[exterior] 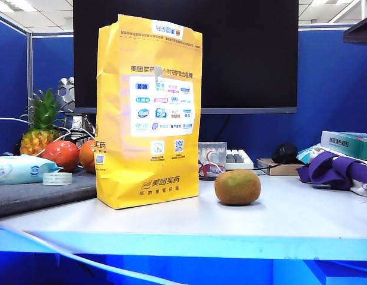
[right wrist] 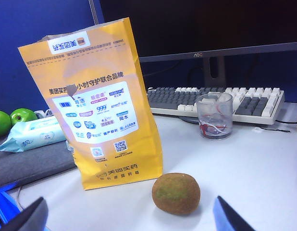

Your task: Pick up the kiwifruit and throw it into the yellow paper bag.

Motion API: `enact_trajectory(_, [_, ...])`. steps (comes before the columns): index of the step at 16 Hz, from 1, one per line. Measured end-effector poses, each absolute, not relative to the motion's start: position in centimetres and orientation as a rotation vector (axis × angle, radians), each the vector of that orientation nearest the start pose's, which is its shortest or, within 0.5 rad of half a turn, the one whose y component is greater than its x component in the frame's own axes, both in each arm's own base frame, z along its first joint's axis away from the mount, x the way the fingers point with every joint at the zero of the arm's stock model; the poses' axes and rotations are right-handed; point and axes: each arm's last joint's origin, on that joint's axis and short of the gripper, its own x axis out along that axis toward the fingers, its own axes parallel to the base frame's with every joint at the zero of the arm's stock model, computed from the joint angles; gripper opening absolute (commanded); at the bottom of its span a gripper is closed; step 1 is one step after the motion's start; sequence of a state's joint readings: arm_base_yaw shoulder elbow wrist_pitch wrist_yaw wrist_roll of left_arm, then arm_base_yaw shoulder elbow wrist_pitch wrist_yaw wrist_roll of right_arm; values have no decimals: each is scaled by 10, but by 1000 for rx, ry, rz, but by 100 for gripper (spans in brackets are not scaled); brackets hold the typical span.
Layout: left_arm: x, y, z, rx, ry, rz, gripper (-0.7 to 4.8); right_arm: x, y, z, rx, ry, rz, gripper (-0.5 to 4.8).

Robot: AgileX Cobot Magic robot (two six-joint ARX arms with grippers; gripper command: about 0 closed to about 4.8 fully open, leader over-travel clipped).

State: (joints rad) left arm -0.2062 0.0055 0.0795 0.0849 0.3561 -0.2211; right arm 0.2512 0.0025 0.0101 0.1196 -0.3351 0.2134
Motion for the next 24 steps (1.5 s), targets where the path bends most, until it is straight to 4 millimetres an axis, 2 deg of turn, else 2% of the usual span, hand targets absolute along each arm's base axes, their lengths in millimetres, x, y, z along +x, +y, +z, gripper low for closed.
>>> enact_trajectory(4, [84, -28, 203, -182, -95, -573, 479, 90, 33, 178, 202, -66, 596, 479])
enact_trajectory(8, [89, -26, 242, -168, -42, -480, 479, 89, 30, 188, 211, -174, 506, 479])
enact_trajectory(11, [116, -33, 276, -70, 31, -502, 479, 91, 27, 198, 222, -147, 396, 479])
enact_trajectory(13, [141, -45, 294, 15, 92, -616, 479, 96, 27, 213, 214, -105, 340, 479])
enact_trajectory(14, [149, -53, 300, 52, 129, -668, 479, 102, 28, 223, 198, -68, 330, 479])
enact_trajectory(16, [169, -83, 314, 171, 190, -798, 479, 119, 33, 240, 169, 20, 336, 479])
enact_trajectory(17, [172, -97, 314, 243, 206, -849, 479, 131, 37, 248, 150, 83, 363, 479])
enact_trajectory(20, [173, -149, 312, 417, 250, -878, 479, 171, 48, 262, 71, 303, 437, 479])
enact_trajectory(22, [171, -169, 310, 483, 264, -827, 479, 204, 55, 269, 19, 434, 465, 479])
enact_trajectory(24, [162, -188, 302, 526, 275, -848, 479, 228, 60, 272, 5, 528, 515, 479])
